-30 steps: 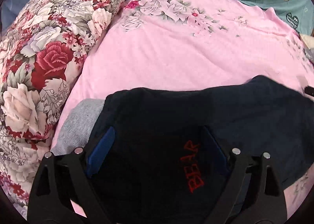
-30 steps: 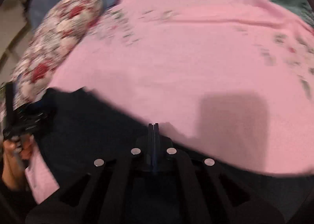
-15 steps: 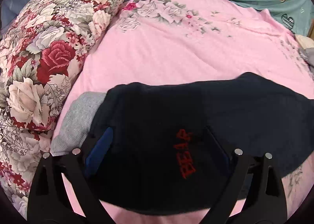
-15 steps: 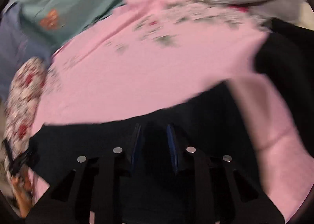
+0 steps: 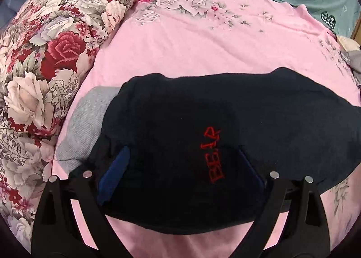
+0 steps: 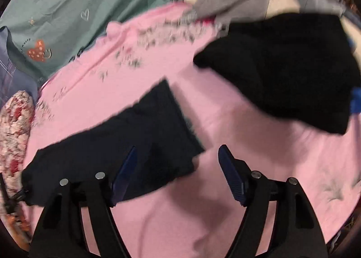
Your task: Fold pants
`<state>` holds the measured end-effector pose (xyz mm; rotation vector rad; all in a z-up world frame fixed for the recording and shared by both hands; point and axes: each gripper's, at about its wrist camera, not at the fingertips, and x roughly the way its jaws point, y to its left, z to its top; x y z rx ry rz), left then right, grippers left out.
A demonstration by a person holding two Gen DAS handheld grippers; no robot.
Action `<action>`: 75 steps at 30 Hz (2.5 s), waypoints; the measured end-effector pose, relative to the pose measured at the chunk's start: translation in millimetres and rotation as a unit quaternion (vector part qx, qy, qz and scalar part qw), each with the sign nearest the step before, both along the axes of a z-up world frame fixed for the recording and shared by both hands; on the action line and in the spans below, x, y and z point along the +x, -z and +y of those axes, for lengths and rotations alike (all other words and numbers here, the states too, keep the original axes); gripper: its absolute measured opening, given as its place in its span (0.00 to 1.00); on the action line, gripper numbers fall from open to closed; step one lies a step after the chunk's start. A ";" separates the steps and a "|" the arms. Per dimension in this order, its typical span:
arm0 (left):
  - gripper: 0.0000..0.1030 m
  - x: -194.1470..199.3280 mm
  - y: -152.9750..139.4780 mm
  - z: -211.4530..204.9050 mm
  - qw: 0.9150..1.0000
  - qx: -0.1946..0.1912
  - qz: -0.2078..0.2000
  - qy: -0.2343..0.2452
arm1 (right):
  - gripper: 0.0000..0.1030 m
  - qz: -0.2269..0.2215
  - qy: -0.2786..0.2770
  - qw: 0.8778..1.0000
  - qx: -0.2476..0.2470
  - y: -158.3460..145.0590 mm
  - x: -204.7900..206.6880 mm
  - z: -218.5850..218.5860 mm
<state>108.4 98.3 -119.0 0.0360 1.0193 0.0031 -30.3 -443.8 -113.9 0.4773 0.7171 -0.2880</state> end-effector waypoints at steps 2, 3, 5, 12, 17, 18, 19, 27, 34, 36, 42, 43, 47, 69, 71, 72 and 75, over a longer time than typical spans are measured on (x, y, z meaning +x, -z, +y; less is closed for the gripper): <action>0.91 2.2 0.2 4.9 1.000 -0.002 0.000 -0.007 | 0.57 -0.023 -0.029 0.999 0.021 -5.9 7.6 4.3; 0.91 4.0 0.7 8.1 1.000 -0.003 -0.002 -0.010 | 0.55 -0.016 -0.056 0.997 0.049 -1.1 14.8 5.5; 0.91 8.6 2.8 13.2 1.000 -0.007 -0.001 -0.008 | 0.52 0.016 -0.099 0.987 0.125 21.1 28.4 4.8; 0.91 12.3 3.6 13.4 1.000 0.001 0.005 0.000 | 0.02 0.028 -0.024 0.987 0.155 40.1 2.8 -33.4; 0.91 0.1 -10.1 7.6 0.999 -0.037 0.001 0.001 | 0.65 0.042 -0.031 0.994 0.100 22.8 -5.5 -11.4; 0.91 -3.4 -12.4 4.6 0.999 -0.052 0.001 0.011 | 0.65 0.060 -0.021 0.993 0.102 25.5 -6.2 -11.9; 0.91 -8.1 -15.2 -0.1 0.997 -0.071 0.002 0.023 | 0.65 0.064 -0.016 0.992 0.112 28.7 -7.2 -13.7; 0.97 -3.8 9.3 -33.2 0.999 -0.018 0.010 0.029 | 0.65 0.025 0.001 0.984 0.174 42.5 22.6 -16.1; 0.98 -2.8 7.0 -32.2 0.999 -0.005 0.016 0.033 | 0.14 -0.010 -0.010 0.985 0.172 16.8 36.1 -3.0; 0.98 -6.0 -1.8 -27.2 0.999 -0.024 0.007 0.035 | 0.14 -0.044 -0.055 0.986 0.152 -15.5 36.2 19.3; 0.98 -14.4 -27.2 -6.9 0.995 -0.098 -0.028 0.020 | 0.14 -0.080 -0.242 0.959 0.126 -77.8 72.6 125.4; 0.98 -15.1 -27.8 -4.4 0.994 -0.102 -0.028 0.017 | 0.14 -0.071 -0.268 0.952 0.129 -75.5 81.9 143.6; 0.98 -19.0 -25.6 1.2 0.994 -0.107 -0.023 0.008 | 0.15 -0.002 -0.346 0.927 0.141 -35.4 121.9 226.4; 0.98 7.1 -55.4 -125.7 0.982 -0.119 -0.038 0.143 | 0.09 0.031 -0.289 0.950 0.111 -6.9 154.2 144.7; 0.98 9.1 -50.6 -141.4 0.980 -0.116 -0.025 0.157 | 0.02 0.051 -0.254 0.965 0.047 3.7 164.2 146.1; 0.98 9.4 -47.5 -147.0 0.981 -0.113 -0.019 0.160 | 0.02 0.053 -0.223 0.973 0.000 4.0 164.8 146.2; 0.98 9.1 -38.9 -157.0 0.980 -0.108 -0.005 0.168 | 0.09 0.030 -0.219 0.975 0.032 0.7 153.0 137.3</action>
